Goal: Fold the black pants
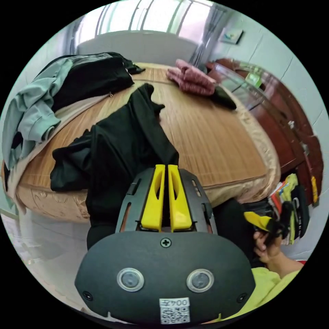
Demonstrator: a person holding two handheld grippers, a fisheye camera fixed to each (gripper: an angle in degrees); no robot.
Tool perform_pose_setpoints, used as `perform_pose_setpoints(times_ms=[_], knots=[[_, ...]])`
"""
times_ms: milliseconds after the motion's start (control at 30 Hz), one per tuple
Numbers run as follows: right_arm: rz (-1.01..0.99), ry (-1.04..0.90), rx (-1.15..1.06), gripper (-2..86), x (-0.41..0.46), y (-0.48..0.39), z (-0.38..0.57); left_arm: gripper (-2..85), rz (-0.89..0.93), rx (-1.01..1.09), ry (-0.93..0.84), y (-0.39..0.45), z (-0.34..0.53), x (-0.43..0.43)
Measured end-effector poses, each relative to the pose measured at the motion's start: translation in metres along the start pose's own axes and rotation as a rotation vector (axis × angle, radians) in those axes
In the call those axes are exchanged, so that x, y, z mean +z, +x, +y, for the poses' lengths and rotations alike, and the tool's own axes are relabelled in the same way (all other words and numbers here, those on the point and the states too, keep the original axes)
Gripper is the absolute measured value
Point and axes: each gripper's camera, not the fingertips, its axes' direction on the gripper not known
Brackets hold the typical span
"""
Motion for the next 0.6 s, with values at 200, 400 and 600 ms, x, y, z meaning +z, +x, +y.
perform_pose_setpoints(times_ms=[200, 400, 600], knots=[[-0.002, -0.029, 0.041, 11.0, 0.015, 0.015, -0.016, 1.7, 0.54, -0.36, 0.271, -0.144, 0.017, -0.129], [0.02, -0.062, 0.048, 10.2, 0.037, 0.022, -0.034, 1.8, 0.801, -0.538, 0.319, -0.246, 0.07, -0.165], [0.031, -0.057, 0.089, 10.0, 0.057, 0.033, -0.05, 1.9, 0.894, -0.593, 0.187, -0.252, 0.11, -0.139]])
